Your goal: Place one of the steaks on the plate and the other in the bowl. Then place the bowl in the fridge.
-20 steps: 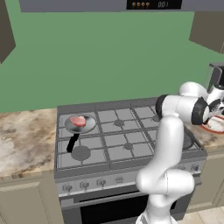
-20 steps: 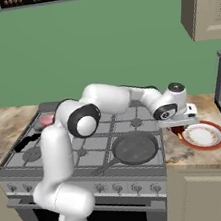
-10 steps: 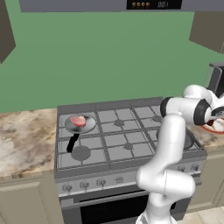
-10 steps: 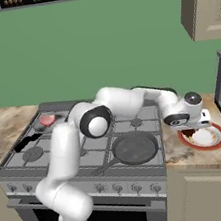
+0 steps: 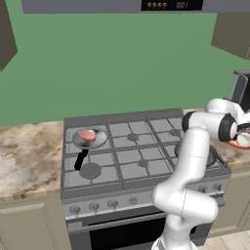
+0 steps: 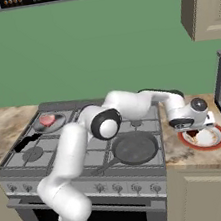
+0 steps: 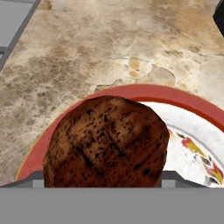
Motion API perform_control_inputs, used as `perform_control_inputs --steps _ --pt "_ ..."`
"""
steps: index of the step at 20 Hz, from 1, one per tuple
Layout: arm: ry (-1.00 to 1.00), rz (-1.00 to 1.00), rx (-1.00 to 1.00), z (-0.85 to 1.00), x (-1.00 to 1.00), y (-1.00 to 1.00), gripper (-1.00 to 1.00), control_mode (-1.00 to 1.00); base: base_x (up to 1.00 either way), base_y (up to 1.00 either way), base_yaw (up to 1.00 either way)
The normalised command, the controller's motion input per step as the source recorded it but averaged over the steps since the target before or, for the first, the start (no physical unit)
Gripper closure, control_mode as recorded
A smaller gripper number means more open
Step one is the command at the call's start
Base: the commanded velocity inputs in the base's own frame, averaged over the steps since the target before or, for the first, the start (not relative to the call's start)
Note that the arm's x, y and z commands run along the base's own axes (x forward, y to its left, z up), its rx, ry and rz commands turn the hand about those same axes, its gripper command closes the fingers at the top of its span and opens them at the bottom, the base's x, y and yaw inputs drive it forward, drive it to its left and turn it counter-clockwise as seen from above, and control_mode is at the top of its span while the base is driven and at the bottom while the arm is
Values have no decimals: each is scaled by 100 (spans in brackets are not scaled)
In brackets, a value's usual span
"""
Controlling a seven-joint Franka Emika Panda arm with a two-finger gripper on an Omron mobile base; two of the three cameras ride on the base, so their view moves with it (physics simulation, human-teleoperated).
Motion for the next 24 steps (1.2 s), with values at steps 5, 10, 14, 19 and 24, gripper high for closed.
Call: perform_control_inputs --steps 5,10,14,19,24 --pt "-2 1 0 0 8 -21 -100 -100 0 0 0" --pt "0 0 0 10 -6 -4 -100 -100 0 0 0" --pt "-3 -1 -1 37 -43 53 -100 -100 0 0 0" --pt "1 -3 -3 39 -74 97 -100 -100 0 0 0" --pt "0 -9 -11 67 -58 100 -100 -100 0 0 0"
